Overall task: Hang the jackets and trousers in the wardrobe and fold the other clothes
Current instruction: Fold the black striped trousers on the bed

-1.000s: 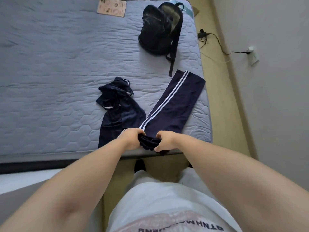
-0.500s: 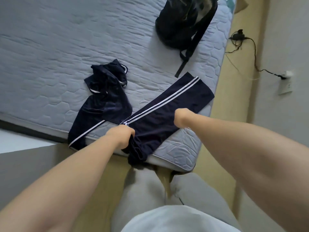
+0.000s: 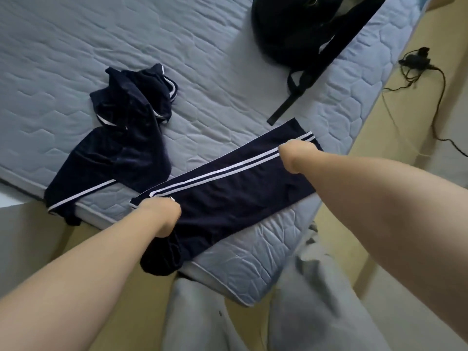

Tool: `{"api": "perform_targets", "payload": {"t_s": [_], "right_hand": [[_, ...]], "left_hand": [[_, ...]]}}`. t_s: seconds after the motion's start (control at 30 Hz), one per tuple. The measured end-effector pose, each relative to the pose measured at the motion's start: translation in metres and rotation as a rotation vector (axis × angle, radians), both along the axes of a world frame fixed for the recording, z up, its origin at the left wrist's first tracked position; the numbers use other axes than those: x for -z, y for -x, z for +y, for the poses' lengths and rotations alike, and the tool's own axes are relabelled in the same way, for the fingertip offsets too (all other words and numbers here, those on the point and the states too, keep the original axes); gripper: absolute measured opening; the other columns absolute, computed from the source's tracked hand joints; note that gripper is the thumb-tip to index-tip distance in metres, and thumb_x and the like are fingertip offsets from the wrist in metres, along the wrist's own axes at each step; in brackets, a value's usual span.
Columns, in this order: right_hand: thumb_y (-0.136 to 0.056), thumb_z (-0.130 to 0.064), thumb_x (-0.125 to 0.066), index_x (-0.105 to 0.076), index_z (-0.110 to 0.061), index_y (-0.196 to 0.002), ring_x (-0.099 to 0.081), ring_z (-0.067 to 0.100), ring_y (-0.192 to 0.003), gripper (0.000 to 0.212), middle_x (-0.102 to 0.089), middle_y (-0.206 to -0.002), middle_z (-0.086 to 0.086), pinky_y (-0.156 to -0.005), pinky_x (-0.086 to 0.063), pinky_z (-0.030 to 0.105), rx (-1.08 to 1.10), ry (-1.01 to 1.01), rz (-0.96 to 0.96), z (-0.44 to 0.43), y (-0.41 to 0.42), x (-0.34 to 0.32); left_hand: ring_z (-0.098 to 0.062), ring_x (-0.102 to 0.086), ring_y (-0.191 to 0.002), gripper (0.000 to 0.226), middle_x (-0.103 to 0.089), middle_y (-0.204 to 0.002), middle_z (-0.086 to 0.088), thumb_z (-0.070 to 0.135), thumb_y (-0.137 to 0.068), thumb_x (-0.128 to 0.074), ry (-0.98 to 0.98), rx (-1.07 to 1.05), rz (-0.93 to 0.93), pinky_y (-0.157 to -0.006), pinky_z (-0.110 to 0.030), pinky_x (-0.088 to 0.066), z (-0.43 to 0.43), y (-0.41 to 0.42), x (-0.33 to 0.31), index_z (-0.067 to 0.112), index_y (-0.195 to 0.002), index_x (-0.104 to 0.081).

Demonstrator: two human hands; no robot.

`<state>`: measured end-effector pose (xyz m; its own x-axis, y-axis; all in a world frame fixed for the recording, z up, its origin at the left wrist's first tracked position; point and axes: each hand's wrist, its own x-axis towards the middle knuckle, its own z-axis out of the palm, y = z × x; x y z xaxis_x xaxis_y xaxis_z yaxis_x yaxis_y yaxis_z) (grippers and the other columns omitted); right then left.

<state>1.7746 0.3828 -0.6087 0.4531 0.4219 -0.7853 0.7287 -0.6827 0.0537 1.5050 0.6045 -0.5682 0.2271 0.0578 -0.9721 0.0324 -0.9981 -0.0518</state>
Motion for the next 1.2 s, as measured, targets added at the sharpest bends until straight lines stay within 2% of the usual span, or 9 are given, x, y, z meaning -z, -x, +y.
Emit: {"api": "perform_targets", "payload": {"t_s": [0.2,0.43,0.53,0.63,0.73,0.87,1.03,1.13,1.2], "right_hand": [[-0.09,-0.013,-0.058,-0.044,-0.018,-0.134,-0.049,0.032,-0.12,0.047,-0.053,-0.129,0.009,-0.095,-0.04,0.044,-0.28,-0.073,-0.033,-0.015,-0.056,0.108],[-0.096,-0.033,-0.055,-0.054,-0.022,-0.127,-0.051,0.032,-0.117,0.033,-0.051,-0.126,0.009,-0.098,-0.037,0.048,-0.388,-0.051,0.013,-0.023,-0.078,0.148],[-0.101,-0.035,-0.046,-0.052,-0.023,-0.115,-0.059,0.033,-0.107,0.019,-0.056,-0.119,0.007,-0.093,-0.037,0.047,-0.354,-0.204,0.091,-0.007,-0.09,0.152],[-0.104,-0.035,-0.04,-0.049,-0.021,-0.111,-0.059,0.035,-0.104,0.018,-0.06,-0.114,0.009,-0.092,-0.038,0.047,-0.363,-0.355,0.052,0.011,-0.098,0.156],[-0.101,-0.028,-0.045,-0.05,-0.02,-0.118,-0.054,0.035,-0.113,0.019,-0.058,-0.12,0.011,-0.098,-0.035,0.049,-0.358,-0.291,-0.007,0.014,-0.099,0.163],[-0.089,-0.019,-0.052,-0.051,-0.02,-0.127,-0.047,0.034,-0.123,0.038,-0.055,-0.13,0.01,-0.101,-0.032,0.051,-0.274,-0.211,-0.08,0.002,-0.104,0.166],[-0.084,-0.014,-0.057,-0.044,-0.014,-0.132,-0.037,0.039,-0.125,0.05,-0.042,-0.134,0.017,-0.103,-0.034,0.051,-0.026,-0.166,-0.15,-0.013,-0.104,0.163],[-0.083,-0.004,-0.057,-0.041,-0.013,-0.132,-0.037,0.039,-0.124,0.053,-0.037,-0.136,0.018,-0.095,-0.039,0.047,0.201,-0.24,-0.118,-0.017,-0.101,0.164],[-0.082,0.001,-0.055,-0.04,-0.013,-0.132,-0.039,0.038,-0.123,0.054,-0.037,-0.135,0.017,-0.096,-0.04,0.046,0.332,-0.306,-0.12,-0.016,-0.099,0.164]], "left_hand": [[-0.023,-0.063,-0.11,0.028,-0.066,-0.117,0.001,0.014,-0.082,-0.053,-0.011,-0.166,-0.025,-0.088,-0.035,-0.052,-0.028,-0.043,0.058,0.029,-0.102,-0.066],[-0.016,-0.056,-0.102,0.023,-0.06,-0.095,0.011,0.015,-0.077,-0.05,0.158,-0.372,-0.249,-0.115,-0.044,-0.027,-0.068,-0.093,0.099,0.034,-0.087,-0.059],[-0.021,-0.057,-0.099,0.025,-0.063,-0.098,0.007,0.012,-0.073,-0.047,0.259,-0.533,-0.353,-0.086,-0.035,-0.045,-0.075,-0.108,0.113,0.03,-0.085,-0.059],[-0.021,-0.057,-0.096,0.026,-0.059,-0.093,0.012,0.014,-0.071,-0.045,0.294,-0.575,-0.38,-0.084,-0.038,-0.05,-0.079,-0.115,0.121,0.03,-0.084,-0.059],[-0.021,-0.057,-0.095,0.03,-0.06,-0.096,0.011,0.02,-0.065,-0.04,0.27,-0.61,-0.414,-0.08,-0.036,-0.048,-0.077,-0.121,0.127,0.03,-0.086,-0.06],[-0.024,-0.059,-0.097,0.035,-0.051,-0.105,0.012,0.028,-0.064,-0.042,0.209,-0.721,-0.438,-0.079,-0.035,-0.045,-0.069,-0.129,0.14,0.037,-0.092,-0.06],[-0.032,-0.054,-0.126,0.078,-0.03,-0.151,0.007,0.051,-0.076,-0.054,0.105,-0.88,-0.48,-0.103,-0.042,-0.041,-0.077,-0.132,0.17,0.032,-0.148,-0.035],[-0.031,-0.055,-0.125,0.069,-0.038,-0.148,0.003,0.069,-0.092,-0.042,-0.001,-0.906,-0.545,-0.102,-0.045,-0.042,-0.089,-0.137,0.186,0.027,-0.146,-0.041],[-0.033,-0.058,-0.118,0.05,-0.048,-0.137,-0.003,0.058,-0.099,-0.041,-0.078,-0.864,-0.58,-0.095,-0.043,-0.043,-0.091,-0.141,0.193,0.023,-0.133,-0.052]]}}
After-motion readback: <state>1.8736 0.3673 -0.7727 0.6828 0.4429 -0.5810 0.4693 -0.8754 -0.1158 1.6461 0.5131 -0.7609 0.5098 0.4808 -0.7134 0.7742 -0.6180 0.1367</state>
